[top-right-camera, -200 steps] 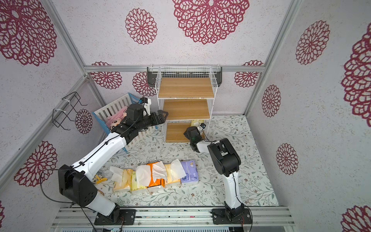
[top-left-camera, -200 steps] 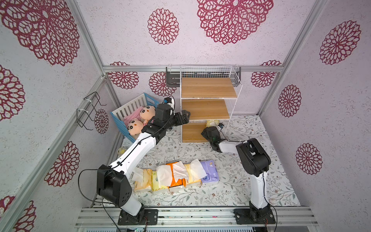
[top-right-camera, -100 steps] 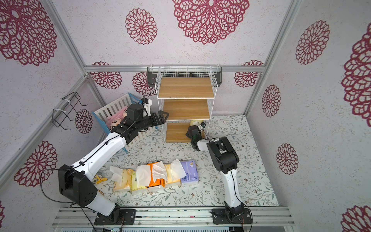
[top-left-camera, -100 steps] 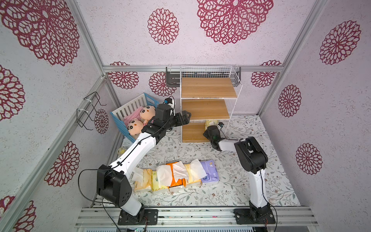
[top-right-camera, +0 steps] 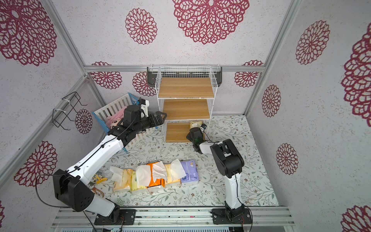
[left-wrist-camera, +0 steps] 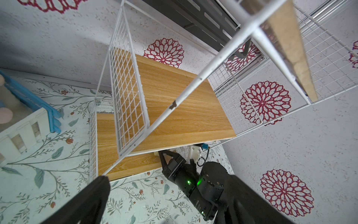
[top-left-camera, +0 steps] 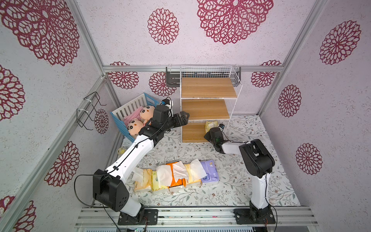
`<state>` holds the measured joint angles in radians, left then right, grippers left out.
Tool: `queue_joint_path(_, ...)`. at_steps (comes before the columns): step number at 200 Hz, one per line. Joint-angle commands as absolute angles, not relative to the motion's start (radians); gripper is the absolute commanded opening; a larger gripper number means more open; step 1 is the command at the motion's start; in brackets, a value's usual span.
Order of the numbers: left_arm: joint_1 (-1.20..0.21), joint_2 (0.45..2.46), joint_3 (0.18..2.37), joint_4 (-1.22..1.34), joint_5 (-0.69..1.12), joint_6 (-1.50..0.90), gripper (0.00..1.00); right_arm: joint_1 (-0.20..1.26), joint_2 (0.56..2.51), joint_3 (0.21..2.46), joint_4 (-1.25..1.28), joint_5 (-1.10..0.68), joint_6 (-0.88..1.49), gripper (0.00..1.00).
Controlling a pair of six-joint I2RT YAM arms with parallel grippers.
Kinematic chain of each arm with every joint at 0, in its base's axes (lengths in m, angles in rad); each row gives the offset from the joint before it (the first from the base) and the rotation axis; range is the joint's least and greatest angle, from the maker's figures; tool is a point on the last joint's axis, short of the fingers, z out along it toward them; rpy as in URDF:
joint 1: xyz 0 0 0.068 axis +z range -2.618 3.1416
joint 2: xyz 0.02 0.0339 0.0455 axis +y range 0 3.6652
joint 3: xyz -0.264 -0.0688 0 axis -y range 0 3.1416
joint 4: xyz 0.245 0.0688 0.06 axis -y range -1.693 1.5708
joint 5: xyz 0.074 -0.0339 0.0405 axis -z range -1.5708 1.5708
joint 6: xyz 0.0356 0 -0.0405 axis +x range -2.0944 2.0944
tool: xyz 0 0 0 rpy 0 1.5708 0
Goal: Remove the tissue boxes from the shelf
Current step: Pick up a box of tissues from the shelf, then place the box of tissues at the center of the board.
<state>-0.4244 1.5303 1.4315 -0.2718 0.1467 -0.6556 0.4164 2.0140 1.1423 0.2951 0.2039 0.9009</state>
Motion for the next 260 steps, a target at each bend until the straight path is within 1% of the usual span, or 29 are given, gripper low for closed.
queue_joint_path(1,-0.419,1.494,1.426,-0.271,0.131,-0.665,1.0,0.434,1.893,1.091,0.317,0.182,0.874,0.0)
queue_joint_path(62,-0.423,1.437,1.401,-0.278,0.093,-0.692,1.0,0.485,1.631,0.844,0.281,0.149,0.883,0.0)
queue_joint_path(89,-0.427,1.39,1.372,-0.295,0.051,-0.696,1.0,0.512,1.506,0.774,0.177,0.161,0.868,0.0)
queue_joint_path(118,-0.427,1.319,1.337,-0.338,-0.001,-0.694,1.0,0.524,1.309,0.658,0.091,0.191,0.897,0.0)
queue_joint_path(139,-0.431,1.262,1.309,-0.367,-0.034,-0.698,1.0,0.526,1.16,0.59,0.007,0.242,0.896,0.0)
queue_joint_path(154,-0.436,1.22,1.29,-0.391,-0.056,-0.703,1.0,0.525,1.09,0.568,-0.08,0.284,0.882,0.0)
queue_joint_path(169,-0.454,1.186,1.28,-0.428,-0.097,-0.696,1.0,0.524,1.057,0.56,-0.153,0.295,0.867,0.0)
queue_joint_path(191,-0.471,1.141,1.262,-0.455,-0.134,-0.687,0.99,0.525,1.05,0.533,-0.22,0.266,0.864,0.0)
queue_joint_path(232,-0.479,1.067,1.232,-0.498,-0.167,-0.7,0.99,0.546,1.001,0.428,-0.246,0.252,0.907,0.0)
queue_joint_path(260,-0.481,1.025,1.218,-0.53,-0.193,-0.704,0.99,0.563,1.002,0.382,-0.238,0.217,0.927,0.0)
